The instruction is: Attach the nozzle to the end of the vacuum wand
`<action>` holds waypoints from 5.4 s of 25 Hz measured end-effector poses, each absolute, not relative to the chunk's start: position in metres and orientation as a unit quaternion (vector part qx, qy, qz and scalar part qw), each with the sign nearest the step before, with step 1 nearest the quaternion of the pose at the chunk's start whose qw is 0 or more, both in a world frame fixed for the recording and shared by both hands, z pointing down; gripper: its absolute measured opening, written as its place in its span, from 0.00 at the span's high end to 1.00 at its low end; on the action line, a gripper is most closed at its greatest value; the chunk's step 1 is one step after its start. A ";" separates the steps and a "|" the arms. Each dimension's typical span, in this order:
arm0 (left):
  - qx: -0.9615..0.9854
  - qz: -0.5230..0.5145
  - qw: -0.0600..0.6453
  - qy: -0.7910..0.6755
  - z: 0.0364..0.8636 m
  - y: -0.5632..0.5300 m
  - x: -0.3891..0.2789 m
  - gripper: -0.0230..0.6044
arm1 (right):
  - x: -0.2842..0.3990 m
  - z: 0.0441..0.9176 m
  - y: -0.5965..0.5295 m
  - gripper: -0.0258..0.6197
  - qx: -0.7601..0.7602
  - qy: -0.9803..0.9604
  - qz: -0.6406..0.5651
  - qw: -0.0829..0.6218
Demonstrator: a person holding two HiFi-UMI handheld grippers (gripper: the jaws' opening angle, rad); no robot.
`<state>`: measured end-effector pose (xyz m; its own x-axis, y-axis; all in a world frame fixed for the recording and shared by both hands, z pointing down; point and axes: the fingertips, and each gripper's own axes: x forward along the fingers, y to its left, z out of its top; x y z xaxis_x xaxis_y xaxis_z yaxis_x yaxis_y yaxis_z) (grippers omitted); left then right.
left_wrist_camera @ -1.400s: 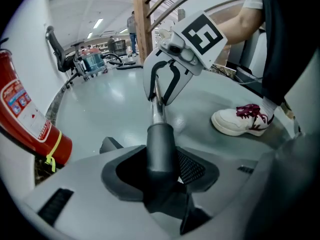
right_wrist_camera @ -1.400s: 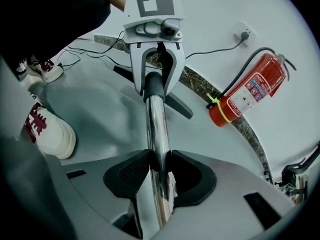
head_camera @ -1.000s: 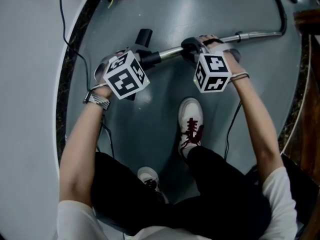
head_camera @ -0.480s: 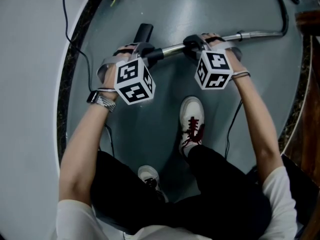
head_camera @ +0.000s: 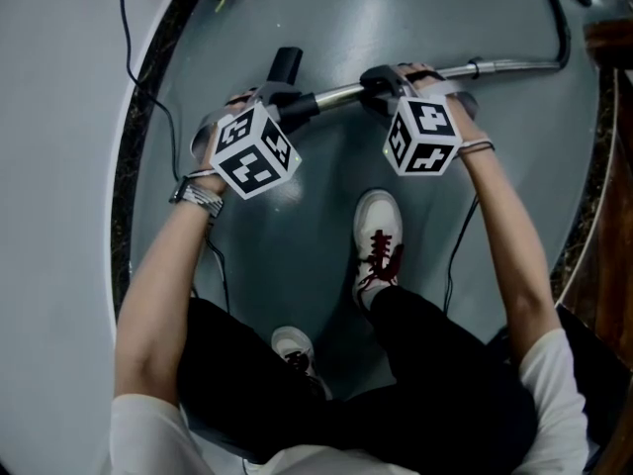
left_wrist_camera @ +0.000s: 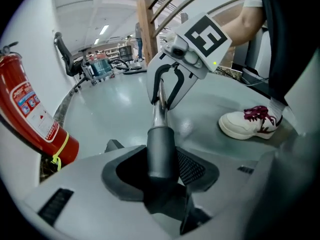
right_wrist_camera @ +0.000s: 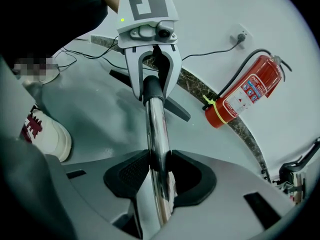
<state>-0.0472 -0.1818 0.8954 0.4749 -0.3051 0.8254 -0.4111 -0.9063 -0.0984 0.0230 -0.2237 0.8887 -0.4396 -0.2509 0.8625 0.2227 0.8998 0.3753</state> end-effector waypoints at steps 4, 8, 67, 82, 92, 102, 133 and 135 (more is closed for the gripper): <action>0.863 0.448 0.078 -0.221 0.890 -0.185 -0.047 0.67 | 0.022 0.882 -0.226 0.72 0.018 -0.822 -0.224 0.524; 0.856 0.464 0.057 -0.219 0.890 -0.184 -0.046 0.67 | 0.022 0.882 -0.225 0.72 0.022 -0.820 -0.232 0.523; 0.810 0.554 0.005 -0.190 0.958 -0.214 -0.054 0.67 | 0.014 0.945 -0.249 0.71 0.017 -0.833 -0.193 0.519; 0.832 0.520 0.036 -0.191 0.955 -0.209 -0.051 0.60 | 0.021 0.938 -0.252 0.70 0.045 -0.859 -0.148 0.489; 0.841 0.491 0.045 -0.222 0.938 -0.209 -0.061 0.64 | 0.034 0.918 -0.244 0.70 0.071 -0.861 -0.150 0.481; 0.843 0.464 0.039 -0.268 0.907 -0.209 -0.065 0.93 | 0.038 0.892 -0.228 0.88 0.108 -0.857 -0.183 0.470; 0.884 0.045 0.009 -0.465 0.643 -0.238 -0.074 0.96 | 0.026 0.659 -0.233 0.92 0.354 -0.930 -0.039 0.087; 0.881 0.036 0.004 -0.471 0.623 -0.234 -0.076 0.96 | 0.027 0.640 -0.234 0.92 0.367 -0.926 -0.039 0.083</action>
<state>-0.0760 -0.2336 0.6231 0.5540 -0.8297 0.0680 -0.8304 -0.5566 -0.0269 0.0273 -0.2335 0.6396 -0.7172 -0.6854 0.1262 -0.6725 0.7281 0.1326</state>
